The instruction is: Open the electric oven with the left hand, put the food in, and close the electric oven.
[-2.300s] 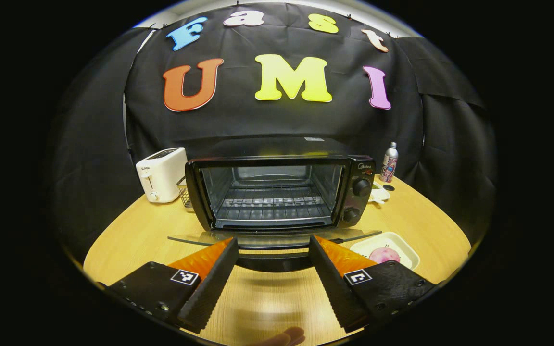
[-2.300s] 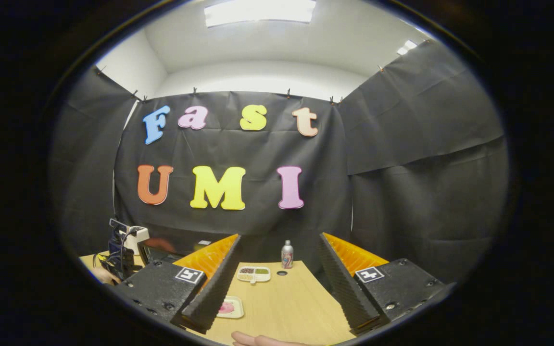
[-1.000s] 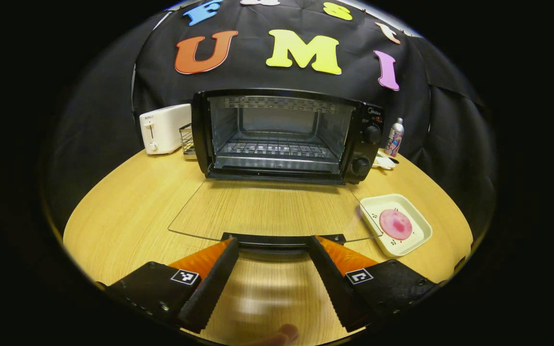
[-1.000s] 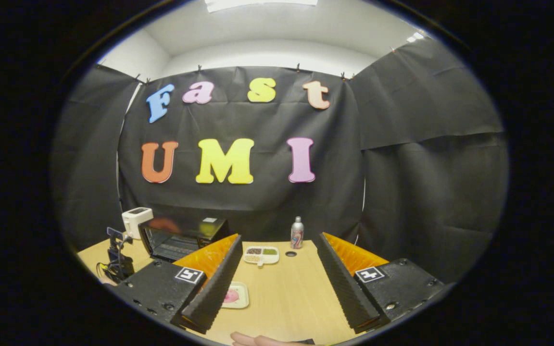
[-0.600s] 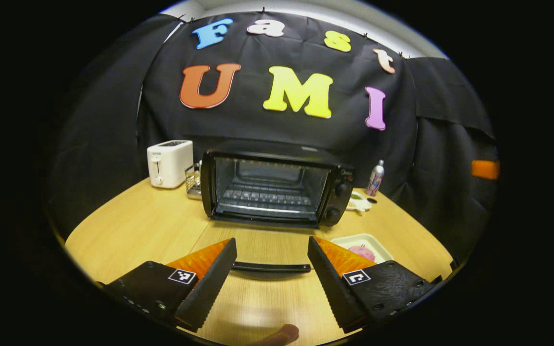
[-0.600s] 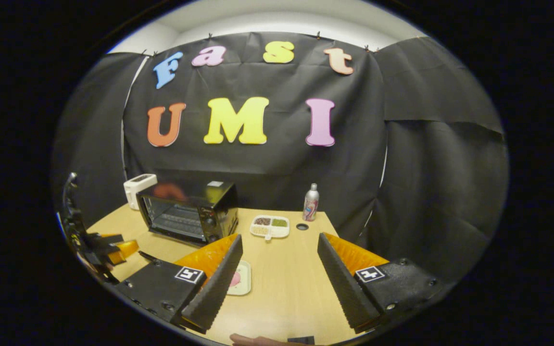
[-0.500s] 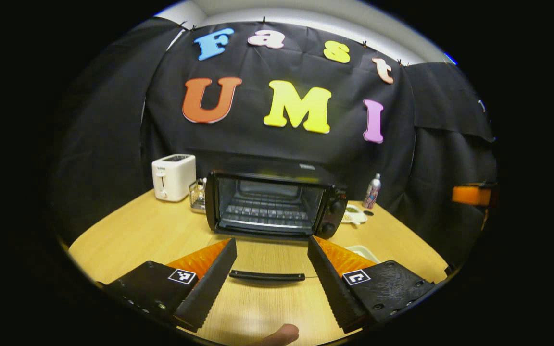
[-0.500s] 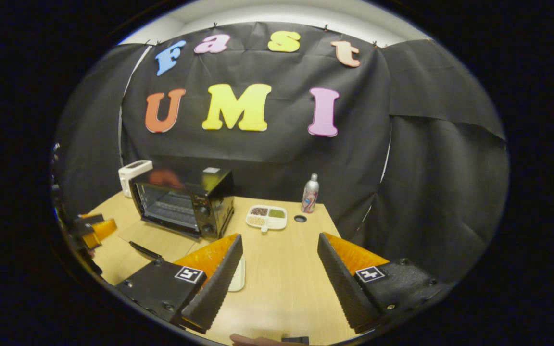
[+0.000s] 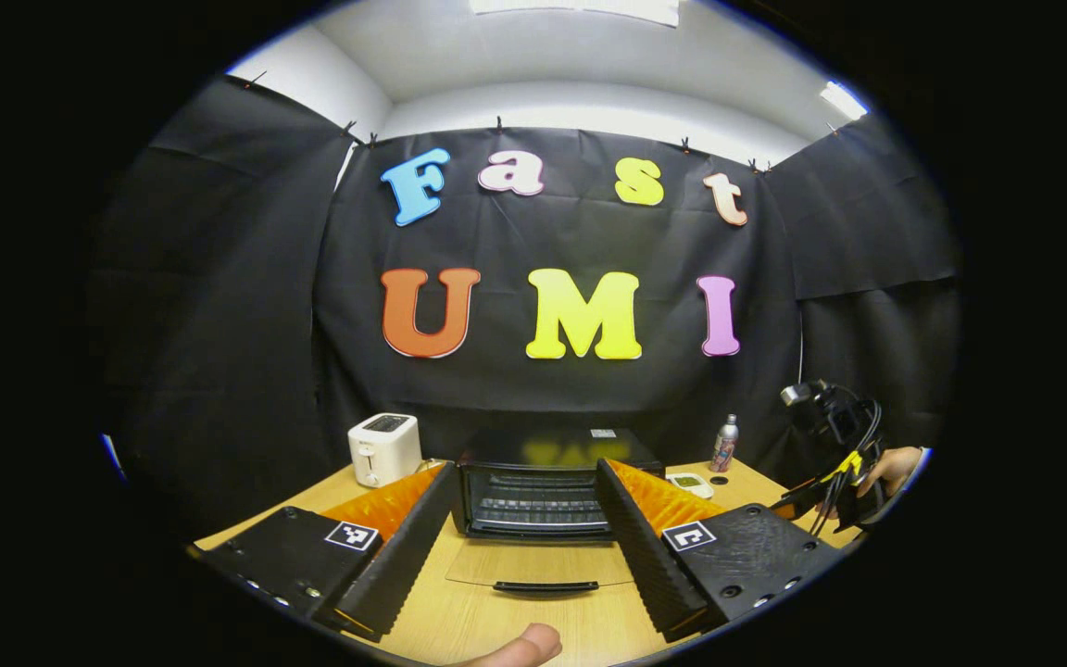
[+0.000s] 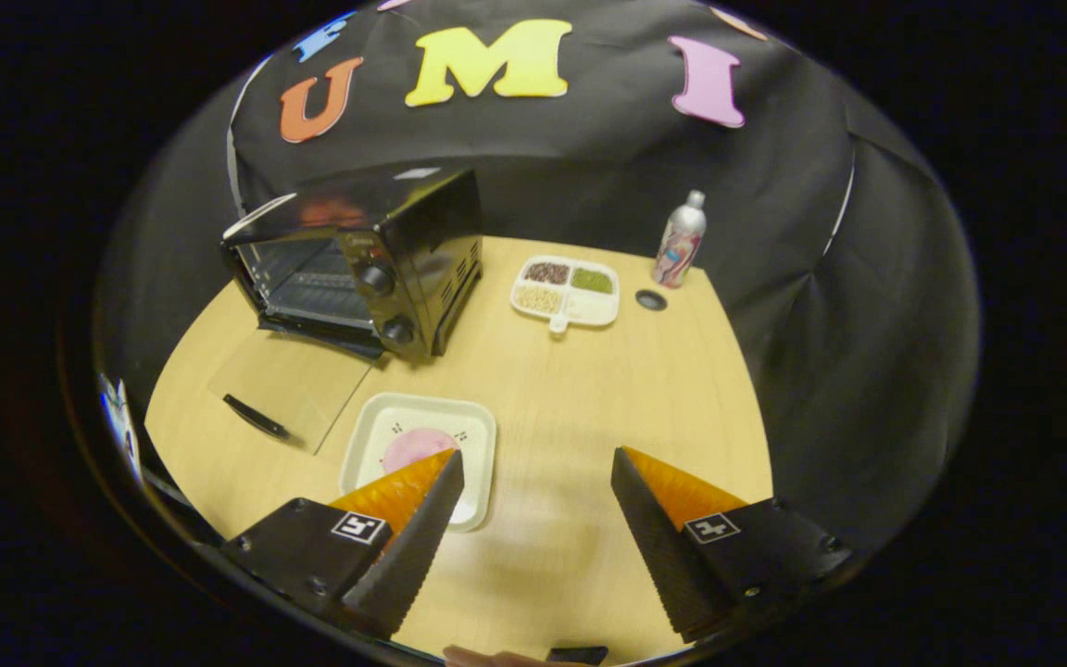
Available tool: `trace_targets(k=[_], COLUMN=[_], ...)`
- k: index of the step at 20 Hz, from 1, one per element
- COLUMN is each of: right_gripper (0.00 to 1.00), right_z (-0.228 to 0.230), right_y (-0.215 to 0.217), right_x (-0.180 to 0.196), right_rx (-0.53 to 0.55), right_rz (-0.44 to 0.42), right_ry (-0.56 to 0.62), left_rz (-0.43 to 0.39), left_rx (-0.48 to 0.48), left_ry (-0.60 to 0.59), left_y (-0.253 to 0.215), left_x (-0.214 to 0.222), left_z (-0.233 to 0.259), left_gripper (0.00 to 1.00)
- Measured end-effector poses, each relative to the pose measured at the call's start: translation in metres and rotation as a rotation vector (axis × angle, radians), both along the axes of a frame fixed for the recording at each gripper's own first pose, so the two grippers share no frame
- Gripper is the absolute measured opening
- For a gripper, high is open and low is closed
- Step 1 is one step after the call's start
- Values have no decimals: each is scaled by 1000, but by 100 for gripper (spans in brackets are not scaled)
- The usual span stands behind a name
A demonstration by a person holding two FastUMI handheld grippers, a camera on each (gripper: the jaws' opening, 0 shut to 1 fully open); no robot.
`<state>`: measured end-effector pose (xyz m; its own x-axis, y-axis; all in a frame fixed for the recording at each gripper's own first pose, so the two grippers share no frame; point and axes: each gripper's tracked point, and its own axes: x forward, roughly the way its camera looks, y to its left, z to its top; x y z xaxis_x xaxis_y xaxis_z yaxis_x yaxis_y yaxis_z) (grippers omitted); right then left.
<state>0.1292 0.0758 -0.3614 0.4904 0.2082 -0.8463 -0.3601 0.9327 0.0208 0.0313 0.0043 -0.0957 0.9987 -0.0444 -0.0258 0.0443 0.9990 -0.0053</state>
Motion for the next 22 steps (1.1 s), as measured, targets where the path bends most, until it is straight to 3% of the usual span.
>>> trace_targets(k=[1,2,8,10,11,14,17,18,22], right_gripper=[99,98,93,80,68,50,10,2,4], right_z=[-13,-23,-78,-89,-93,-108,-110,-113,-111], right_y=[5,7,25,38,44,49,46,49,49], right_x=[1,2,4,5,3,3,13,13,11], right_rx=[0,-7,1,34,52,71,126,153,311], right_rz=[12,22,52,79,94,87,38,39,4], right_ry=[48,89,309,354,378,441,498,532,625], left_rz=[6,8,23,24,23,32,20,18,27], left_rx=[5,11,12,11,14,31,17,11,11], left_ry=[-17,-30,-37,-24,-14,-4,-7,-5,13], left_y=[2,1,0,1,0,2,-3,-4,-1], left_x=[-2,-5,-3,2,4,8,8,8,9], left_z=[9,15,23,20,19,17,16,15,8], left_gripper=[84,95,95,95,95,95,95,95,95])
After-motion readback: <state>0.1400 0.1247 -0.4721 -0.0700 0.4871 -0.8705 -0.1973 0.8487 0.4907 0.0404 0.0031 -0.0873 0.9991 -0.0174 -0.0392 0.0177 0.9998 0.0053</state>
